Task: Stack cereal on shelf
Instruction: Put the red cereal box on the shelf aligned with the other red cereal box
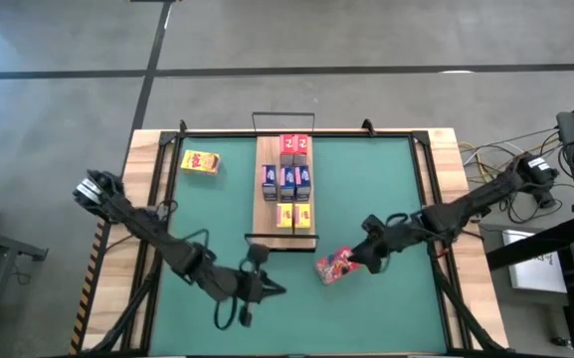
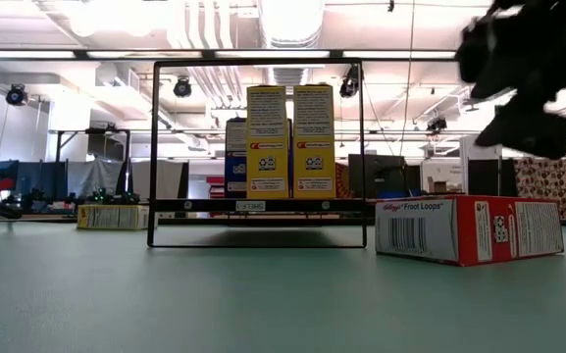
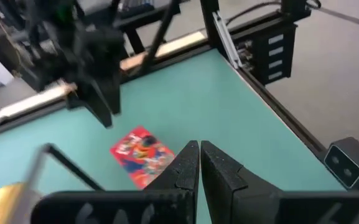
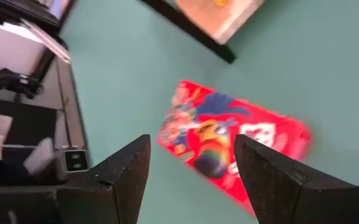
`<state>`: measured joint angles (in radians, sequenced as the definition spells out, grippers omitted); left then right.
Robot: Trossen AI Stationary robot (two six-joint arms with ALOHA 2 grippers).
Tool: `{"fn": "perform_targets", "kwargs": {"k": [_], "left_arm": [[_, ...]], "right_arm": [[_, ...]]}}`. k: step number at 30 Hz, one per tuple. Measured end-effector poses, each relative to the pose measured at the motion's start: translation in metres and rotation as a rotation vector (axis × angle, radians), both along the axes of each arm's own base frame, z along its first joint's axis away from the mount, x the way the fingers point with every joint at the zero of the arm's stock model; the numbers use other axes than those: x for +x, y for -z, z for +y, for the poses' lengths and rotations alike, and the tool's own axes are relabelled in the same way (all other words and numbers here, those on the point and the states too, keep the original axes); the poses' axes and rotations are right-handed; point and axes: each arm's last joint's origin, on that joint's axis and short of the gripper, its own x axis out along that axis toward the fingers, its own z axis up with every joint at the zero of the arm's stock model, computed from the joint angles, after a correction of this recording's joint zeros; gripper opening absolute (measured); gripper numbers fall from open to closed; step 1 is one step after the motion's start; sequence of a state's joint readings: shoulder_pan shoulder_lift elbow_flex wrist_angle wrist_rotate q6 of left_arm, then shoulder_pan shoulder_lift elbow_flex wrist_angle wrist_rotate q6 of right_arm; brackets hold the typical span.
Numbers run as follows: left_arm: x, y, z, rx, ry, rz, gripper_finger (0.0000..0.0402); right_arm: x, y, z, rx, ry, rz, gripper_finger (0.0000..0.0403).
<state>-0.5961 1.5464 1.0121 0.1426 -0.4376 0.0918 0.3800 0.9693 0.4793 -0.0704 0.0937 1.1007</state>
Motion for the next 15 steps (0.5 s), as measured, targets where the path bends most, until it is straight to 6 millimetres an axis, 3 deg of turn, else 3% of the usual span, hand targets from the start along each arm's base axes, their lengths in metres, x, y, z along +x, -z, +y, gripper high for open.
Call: {"fn": "perform_targets", "kwargs": {"k": [8, 15], "left_arm": [[0.038, 0.034, -0.031, -0.02, -0.072, 0.071, 0.0], [0.068, 0.06, -0.053, -0.012, -0.087, 0.103, 0.0]], "right_arm": [[-0.016, 0.003, 0.033, -0.03, 0.046, -0.02, 0.0221], [-0.015, 0.022, 0.041, -0.098, 0.093, 0.062, 0.0221]]}}
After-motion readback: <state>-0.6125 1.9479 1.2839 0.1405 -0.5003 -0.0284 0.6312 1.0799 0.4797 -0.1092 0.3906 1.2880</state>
